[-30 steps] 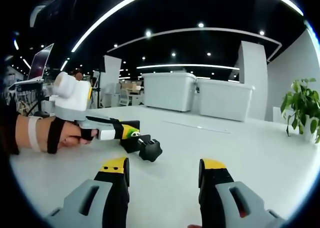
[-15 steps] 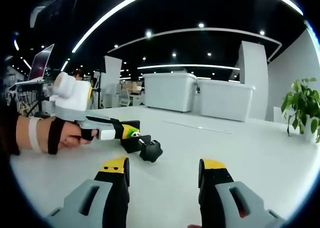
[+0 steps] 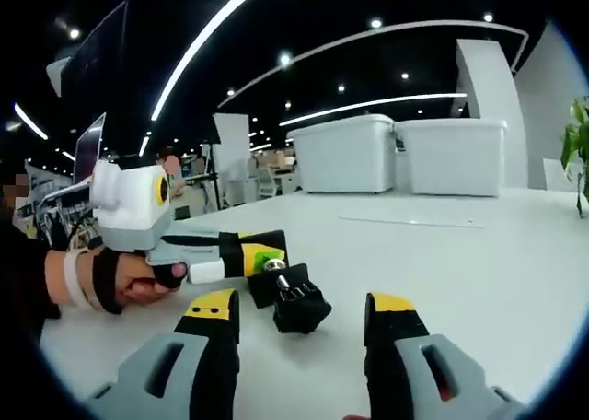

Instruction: Clamp the fixed fixture on the desktop, loosen the retaining clip, secure it to the edge of the desk, and tighten the retaining clip.

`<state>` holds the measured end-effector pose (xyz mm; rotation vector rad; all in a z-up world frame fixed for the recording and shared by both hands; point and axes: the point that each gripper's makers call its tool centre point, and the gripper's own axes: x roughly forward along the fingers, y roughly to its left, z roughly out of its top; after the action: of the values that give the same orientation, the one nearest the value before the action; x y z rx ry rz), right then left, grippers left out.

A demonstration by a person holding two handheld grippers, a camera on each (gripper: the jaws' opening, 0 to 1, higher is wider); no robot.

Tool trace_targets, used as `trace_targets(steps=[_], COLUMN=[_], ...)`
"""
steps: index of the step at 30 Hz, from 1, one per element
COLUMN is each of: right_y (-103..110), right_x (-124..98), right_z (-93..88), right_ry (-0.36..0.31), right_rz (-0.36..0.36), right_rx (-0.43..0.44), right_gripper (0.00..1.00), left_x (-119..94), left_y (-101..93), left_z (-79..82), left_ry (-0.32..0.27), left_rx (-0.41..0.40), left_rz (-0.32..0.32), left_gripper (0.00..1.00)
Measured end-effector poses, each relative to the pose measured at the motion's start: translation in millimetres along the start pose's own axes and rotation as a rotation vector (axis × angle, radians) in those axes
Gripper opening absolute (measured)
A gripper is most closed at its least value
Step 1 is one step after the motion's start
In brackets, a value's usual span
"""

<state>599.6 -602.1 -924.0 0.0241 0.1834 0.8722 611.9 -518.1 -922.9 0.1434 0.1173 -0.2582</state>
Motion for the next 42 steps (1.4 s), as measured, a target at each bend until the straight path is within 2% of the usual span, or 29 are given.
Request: trace_targets(steps=[2, 6, 9, 11, 14, 20, 23, 28, 29, 30, 33, 35, 38, 39, 40, 42], right_y=[0.4, -4.5, -12.2, -12.7, -10.4, -4.2, -1.6, 6.6, 7.6, 9.4, 21.1, 28.4, 39.8, 46.1, 49.8, 52.6], right_x=[-0.7, -2.2, 0.1, 2.4, 4.0, 8.1, 5.1, 2.7, 1.7, -0.7, -7.6, -12.5, -18.4, -20.9, -22.1, -23.9], right_z=[-0.7, -4.1, -1.6, 1.6, -0.1, -9.4, -4.4, -6.7, -6.9, -6.4, -3.9, -4.6, -3.0, -3.5, -4.0, -5.7], right_ry=[0.001, 0.009, -0.004, -0.022, -0.011, 0.046, 0.026, 0.038, 0.040, 0.035, 0.003, 0.002, -0.008, -0.014, -0.019, -0.029], right_rz=[0.015, 0.001, -0.015, 0.002, 0.031, 0.071, 0.094, 0.070, 0.063, 0.055, 0.049, 0.024, -0.017, -0.036, -0.049, -0.074], right_rx=[0.043, 0.047, 0.084, 0.103, 0.118, 0.117, 0.194, 0.155, 0.132, 0.073, -0.173, -0.287, -0.562, -0.720, -0.810, -0.910], right_gripper=[0.47, 0.46, 0.45, 0.42, 0.33, 0.32, 0.24, 0.23, 0.22, 0.22, 0.22, 0.21, 0.21, 0.21, 0.21, 0.21], left_x=[0.8, 1.8, 1.8, 1.5, 0.9, 0.6, 0.5, -2.0, -3.1, -5.9, -16.2, -20.2, -26.1, -27.6, -28.8, -30.7], left_y=[0.1, 0.0, 0.8, 0.8, 0.6, -2.3, -3.0, -1.7, -2.6, -4.0, -7.5, -8.9, -10.3, -9.9, -8.8, -8.5], left_z=[-0.6, -0.8, -1.9, -2.0, -2.3, -1.9, -1.9, -2.2, -2.4, -2.5, -3.0, -3.5, -4.5, -5.0, -5.1, -5.5], left_ry=[0.001, 0.002, 0.005, 0.004, 0.004, 0.002, 0.002, 0.004, 0.004, 0.004, 0.003, 0.003, 0.004, 0.003, 0.003, 0.003], left_rx=[-0.002, -0.007, -0.012, -0.019, -0.030, -0.035, -0.035, -0.060, -0.060, -0.056, -0.056, -0.062, -0.069, -0.067, -0.073, -0.083], left_rz=[-0.004, -0.006, -0.004, -0.004, -0.008, -0.023, -0.026, -0.034, -0.035, -0.039, -0.060, -0.067, -0.066, -0.066, -0.065, -0.063], left_gripper=[0.05, 0.05, 0.05, 0.05, 0.05, 0.05, 0.05, 0.04, 0.04, 0.04, 0.04, 0.04, 0.04, 0.04, 0.04, 0.04])
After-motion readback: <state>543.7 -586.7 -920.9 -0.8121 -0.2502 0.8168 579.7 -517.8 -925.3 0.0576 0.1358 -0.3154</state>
